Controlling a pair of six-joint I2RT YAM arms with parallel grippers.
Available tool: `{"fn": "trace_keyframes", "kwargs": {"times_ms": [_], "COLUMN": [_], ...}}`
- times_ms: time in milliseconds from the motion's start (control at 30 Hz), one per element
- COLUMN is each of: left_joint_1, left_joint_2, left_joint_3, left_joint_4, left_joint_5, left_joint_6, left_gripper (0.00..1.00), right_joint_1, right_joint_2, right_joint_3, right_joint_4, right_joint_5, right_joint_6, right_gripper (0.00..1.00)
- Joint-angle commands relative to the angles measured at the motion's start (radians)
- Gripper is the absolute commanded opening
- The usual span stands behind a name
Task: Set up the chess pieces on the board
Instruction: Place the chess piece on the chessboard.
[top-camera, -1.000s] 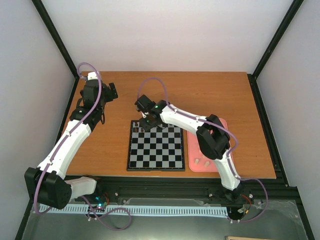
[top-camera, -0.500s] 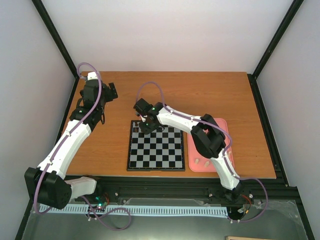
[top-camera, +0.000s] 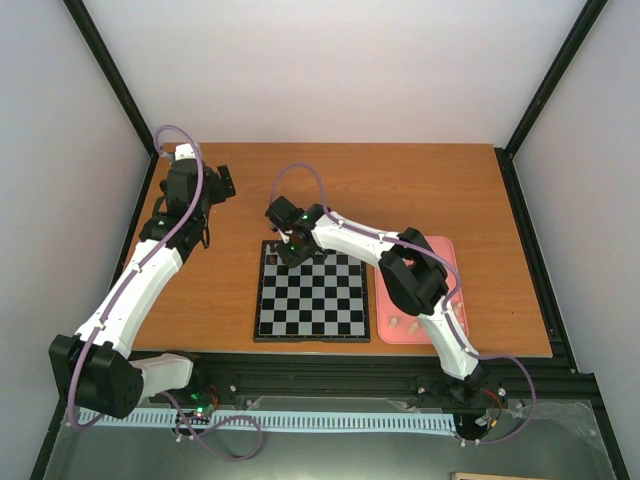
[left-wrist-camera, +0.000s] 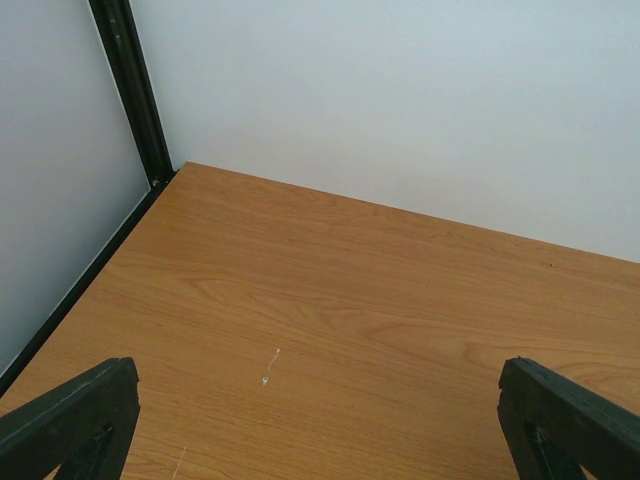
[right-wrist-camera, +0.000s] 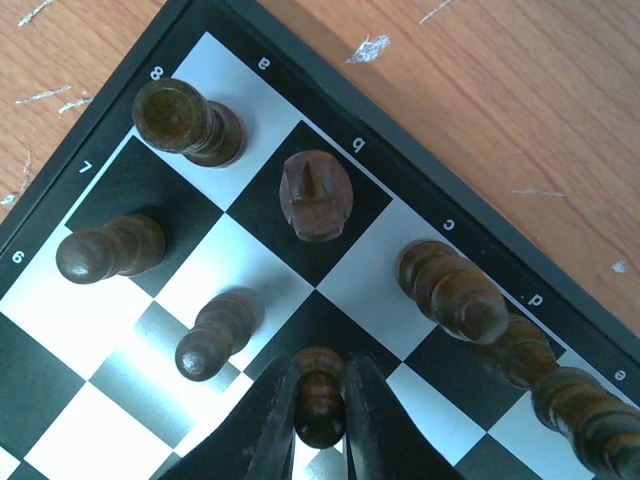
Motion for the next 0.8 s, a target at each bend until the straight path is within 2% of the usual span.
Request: {"fn": "trace_keyframes", "kwargs": {"times_ms": [0,267,567,767], "left_joint_1": [-0.003,-0.003,-0.003,-0.003], "left_joint_2": [-0.002,-0.003,-0.002,-0.001], "left_joint_3": [0.011,0.010,0.012,0.013], "left_joint_4": [0.028,0.029,0.028,0.027], "left_joint_5": [-0.007,-0.006,-0.005,-0.006], "left_joint_6": [0.009,0.007,0.009,0.009], "left_gripper": [1.00,1.00,1.00,1.00], "right_joint_1": [0.009,0.009,0.009,0.009], "right_joint_2": [0.022,0.016,-0.013,-0.068], "right_joint_3": [0.023,0.013,-0.004,-0.030], "right_joint_4": [-0.012,-0.016,0.004,0.016], "right_joint_5": [0.024,0.026,0.003,0.002], "right_joint_6": [-0.008,-0.008,-0.016,-0.016], "right_gripper": [0.14,0.15,0.27,0.30]}}
